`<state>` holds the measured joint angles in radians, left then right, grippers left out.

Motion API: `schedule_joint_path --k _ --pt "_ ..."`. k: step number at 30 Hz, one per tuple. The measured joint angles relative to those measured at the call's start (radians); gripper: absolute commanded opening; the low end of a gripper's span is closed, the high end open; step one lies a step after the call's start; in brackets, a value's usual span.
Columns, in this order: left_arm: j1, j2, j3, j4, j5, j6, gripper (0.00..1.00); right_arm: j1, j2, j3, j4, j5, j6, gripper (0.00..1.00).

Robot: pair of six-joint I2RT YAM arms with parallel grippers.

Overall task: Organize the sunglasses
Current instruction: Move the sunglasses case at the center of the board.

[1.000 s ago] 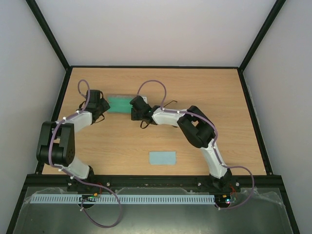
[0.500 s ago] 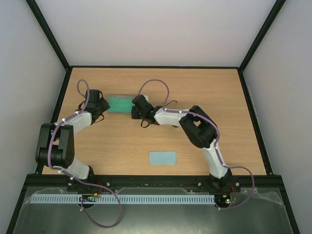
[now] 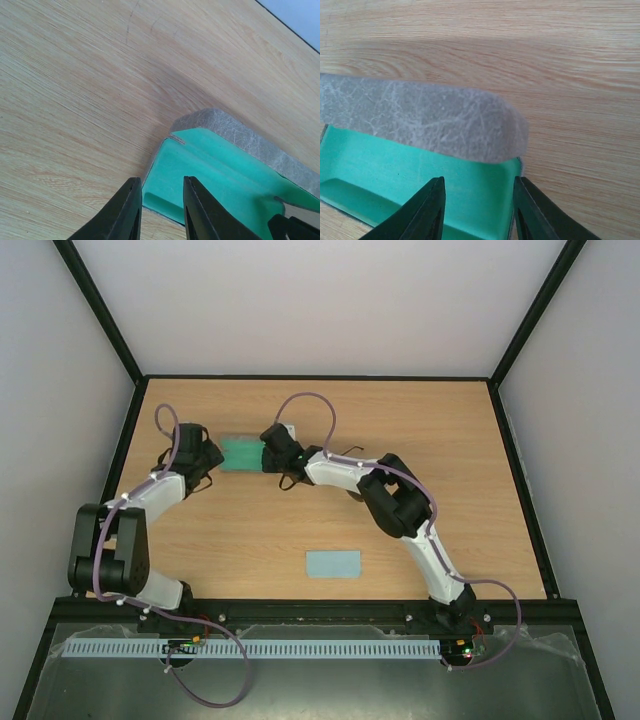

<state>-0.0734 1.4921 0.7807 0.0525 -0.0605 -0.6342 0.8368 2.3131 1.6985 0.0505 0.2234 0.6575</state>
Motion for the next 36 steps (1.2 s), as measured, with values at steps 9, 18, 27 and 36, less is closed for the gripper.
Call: schedule_joint_path --k 9,18,27,36 --pt "-0.007 -0.048 -0.021 -0.019 0.000 0.000 0.27 0.017 0.013 0.010 -0.064 0.056 -0.006 0.39" --pt "-0.010 -0.084 -0.030 -0.041 0.000 0.001 0.27 0.053 0.023 0.038 -0.142 0.127 -0.034 0.19" --pt "-0.035 -0.193 -0.057 -0.088 0.000 0.001 0.28 0.060 -0.027 -0.056 -0.116 0.137 -0.040 0.15" --pt "-0.065 -0.385 -0.116 -0.183 0.010 0.010 0.30 0.081 -0.250 -0.402 -0.057 0.154 -0.044 0.15"
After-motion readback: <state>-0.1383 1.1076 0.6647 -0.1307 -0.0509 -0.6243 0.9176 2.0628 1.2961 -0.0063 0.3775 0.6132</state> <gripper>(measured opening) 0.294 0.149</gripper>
